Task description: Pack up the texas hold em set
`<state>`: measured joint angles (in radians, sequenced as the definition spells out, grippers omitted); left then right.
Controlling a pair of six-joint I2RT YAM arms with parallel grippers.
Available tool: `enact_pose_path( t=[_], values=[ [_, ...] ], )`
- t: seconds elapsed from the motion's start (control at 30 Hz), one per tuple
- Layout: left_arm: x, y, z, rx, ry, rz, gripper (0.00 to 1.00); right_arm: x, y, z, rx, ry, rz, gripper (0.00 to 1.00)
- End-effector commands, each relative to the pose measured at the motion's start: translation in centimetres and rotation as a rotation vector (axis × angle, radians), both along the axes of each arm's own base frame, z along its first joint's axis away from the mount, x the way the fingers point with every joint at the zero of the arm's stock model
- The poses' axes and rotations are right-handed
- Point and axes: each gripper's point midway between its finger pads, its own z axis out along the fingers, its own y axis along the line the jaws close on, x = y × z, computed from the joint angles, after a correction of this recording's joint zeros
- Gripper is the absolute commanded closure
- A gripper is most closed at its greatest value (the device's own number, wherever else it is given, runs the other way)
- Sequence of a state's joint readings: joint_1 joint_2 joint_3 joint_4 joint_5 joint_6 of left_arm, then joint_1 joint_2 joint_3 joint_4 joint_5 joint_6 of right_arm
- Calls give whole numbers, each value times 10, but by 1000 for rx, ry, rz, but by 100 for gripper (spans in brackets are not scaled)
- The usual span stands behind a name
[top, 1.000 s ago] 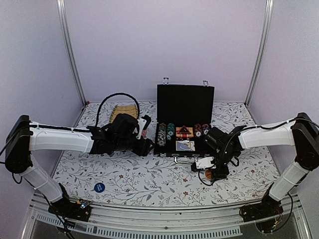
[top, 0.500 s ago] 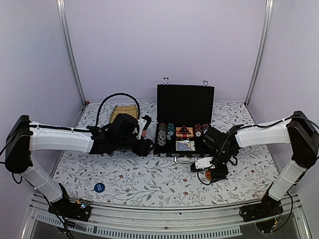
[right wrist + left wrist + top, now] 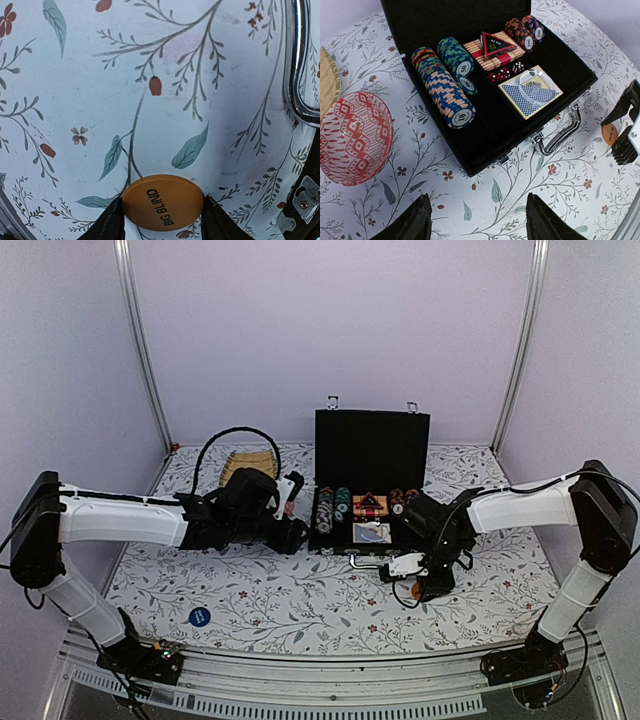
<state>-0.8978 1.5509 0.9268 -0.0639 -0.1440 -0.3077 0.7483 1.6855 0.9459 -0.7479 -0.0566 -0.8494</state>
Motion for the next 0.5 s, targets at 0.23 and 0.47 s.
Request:
enact_pose_path(
  t=[0.23, 0.47],
  values=[
    [9, -1, 6, -19, -21, 9, 35, 10, 9, 12, -12, -7, -7, 60],
    [8, 0, 7, -26, -23, 14, 35, 52, 30, 68, 78, -115, -21, 60]
  ],
)
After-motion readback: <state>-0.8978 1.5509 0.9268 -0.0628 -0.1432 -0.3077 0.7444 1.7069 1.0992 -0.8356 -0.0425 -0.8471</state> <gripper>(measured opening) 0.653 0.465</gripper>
